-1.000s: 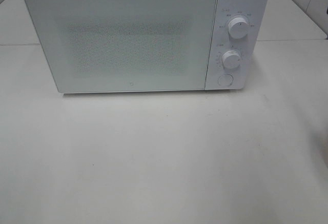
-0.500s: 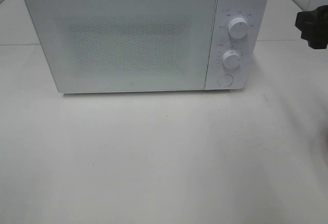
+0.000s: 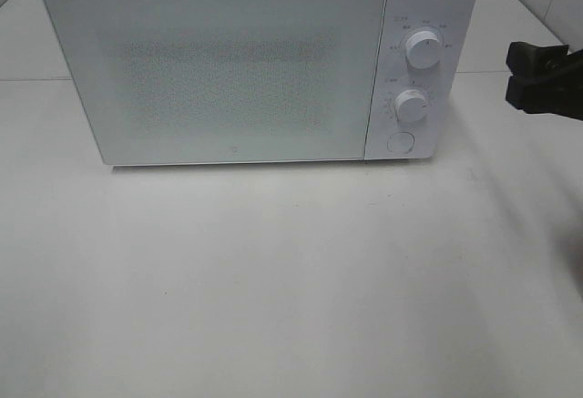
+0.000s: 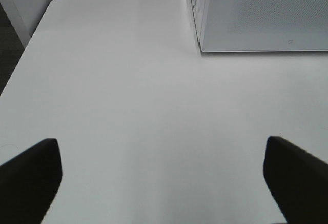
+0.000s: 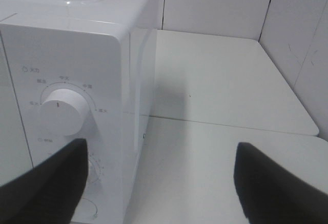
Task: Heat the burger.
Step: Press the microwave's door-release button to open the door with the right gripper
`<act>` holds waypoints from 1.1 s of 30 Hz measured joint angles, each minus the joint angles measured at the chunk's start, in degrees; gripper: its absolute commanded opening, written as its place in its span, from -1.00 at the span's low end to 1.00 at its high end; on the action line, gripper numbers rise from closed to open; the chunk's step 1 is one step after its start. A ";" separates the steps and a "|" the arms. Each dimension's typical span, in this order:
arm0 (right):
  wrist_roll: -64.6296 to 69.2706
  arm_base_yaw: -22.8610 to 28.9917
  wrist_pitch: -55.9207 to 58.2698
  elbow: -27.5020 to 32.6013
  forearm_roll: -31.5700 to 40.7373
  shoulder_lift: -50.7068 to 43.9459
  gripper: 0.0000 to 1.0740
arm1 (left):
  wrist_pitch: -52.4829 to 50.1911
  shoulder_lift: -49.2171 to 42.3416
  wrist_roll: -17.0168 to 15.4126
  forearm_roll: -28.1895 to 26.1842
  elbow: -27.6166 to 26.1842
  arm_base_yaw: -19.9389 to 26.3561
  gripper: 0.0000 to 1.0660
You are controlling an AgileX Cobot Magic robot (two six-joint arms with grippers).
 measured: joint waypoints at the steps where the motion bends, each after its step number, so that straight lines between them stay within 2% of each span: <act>1: -2.52 2.46 -2.52 0.74 2.98 1.15 0.40 | 0.00 0.00 0.00 0.00 0.00 0.00 0.88; 8: -10.49 11.86 -10.20 1.38 14.44 6.99 0.40 | 0.00 0.00 0.00 0.00 0.00 0.00 0.88; 9: -10.49 11.86 -10.20 1.38 14.44 6.99 0.40 | 0.00 0.00 0.00 0.00 0.00 0.00 0.88; 11: -11.17 15.58 -13.12 1.43 17.13 9.11 0.40 | 0.00 0.00 0.00 0.00 0.00 0.00 0.88; 18: -11.46 21.54 -17.59 1.49 22.12 13.29 0.40 | 0.00 0.00 0.00 0.00 0.00 0.00 0.88; 20: -11.52 24.69 -19.77 1.49 24.12 15.13 0.40 | 0.00 0.00 0.00 0.00 0.00 0.00 0.88; 26: -11.52 29.34 -22.29 1.43 27.39 18.39 0.40 | 0.00 0.00 0.00 0.00 0.00 0.00 0.88; 33: -10.31 30.77 -23.09 1.43 29.45 20.86 0.39 | 0.00 0.00 0.00 0.00 0.00 0.00 0.88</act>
